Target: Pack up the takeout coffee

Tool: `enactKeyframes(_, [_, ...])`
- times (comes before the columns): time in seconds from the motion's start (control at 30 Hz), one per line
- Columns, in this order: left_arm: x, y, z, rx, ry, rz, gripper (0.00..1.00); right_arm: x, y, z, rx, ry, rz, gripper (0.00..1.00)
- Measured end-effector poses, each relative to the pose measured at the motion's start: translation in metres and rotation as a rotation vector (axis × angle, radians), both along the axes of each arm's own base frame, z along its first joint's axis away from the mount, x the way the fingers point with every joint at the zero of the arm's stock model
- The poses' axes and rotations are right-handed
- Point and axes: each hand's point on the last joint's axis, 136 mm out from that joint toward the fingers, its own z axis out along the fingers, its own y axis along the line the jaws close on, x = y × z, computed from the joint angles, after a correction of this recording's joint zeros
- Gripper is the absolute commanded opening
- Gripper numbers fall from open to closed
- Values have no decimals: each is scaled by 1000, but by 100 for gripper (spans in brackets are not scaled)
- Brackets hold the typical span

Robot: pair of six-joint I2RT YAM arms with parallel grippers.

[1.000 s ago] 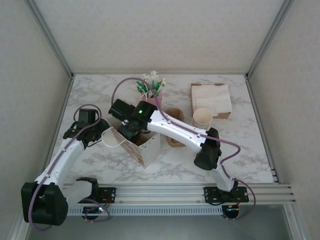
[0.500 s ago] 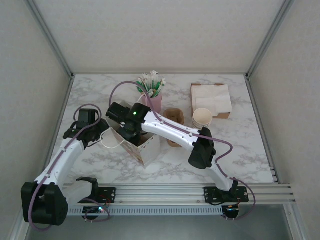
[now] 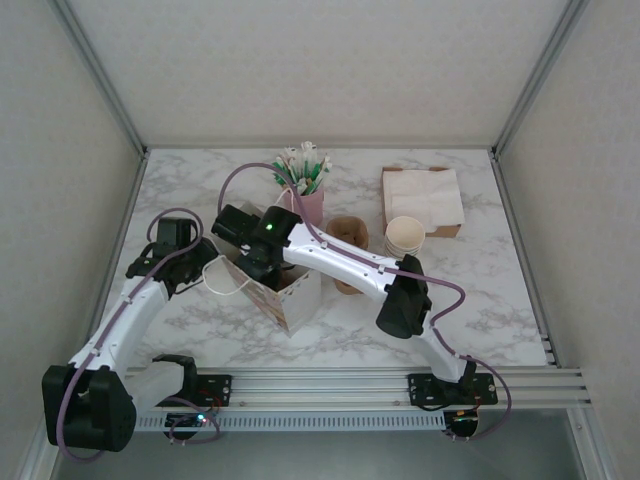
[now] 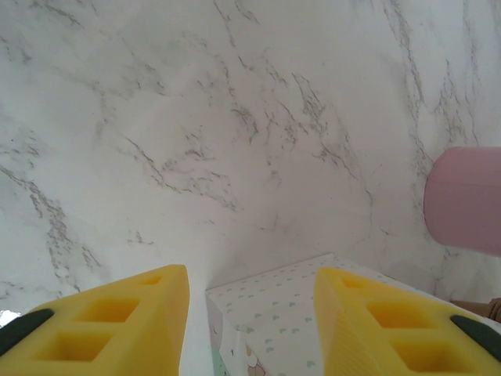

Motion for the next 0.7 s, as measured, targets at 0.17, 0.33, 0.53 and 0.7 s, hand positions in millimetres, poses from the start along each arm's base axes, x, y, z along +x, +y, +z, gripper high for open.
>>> enactKeyframes(0.17, [0, 2, 1, 8, -5, 7, 46, 2, 2, -3, -9, -12, -11, 53])
enactKeyframes(0.33, [-1, 2, 2, 11, -6, 9, 45, 3, 3, -7, -9, -15, -13, 53])
enactKeyframes(0.53, [-1, 3, 2, 11, -5, 9, 45, 3, 3, -4, -3, -19, -17, 53])
enactKeyframes(0.7, [-1, 3, 1, 14, -3, 10, 45, 0, -3, 2, -18, -10, -20, 53])
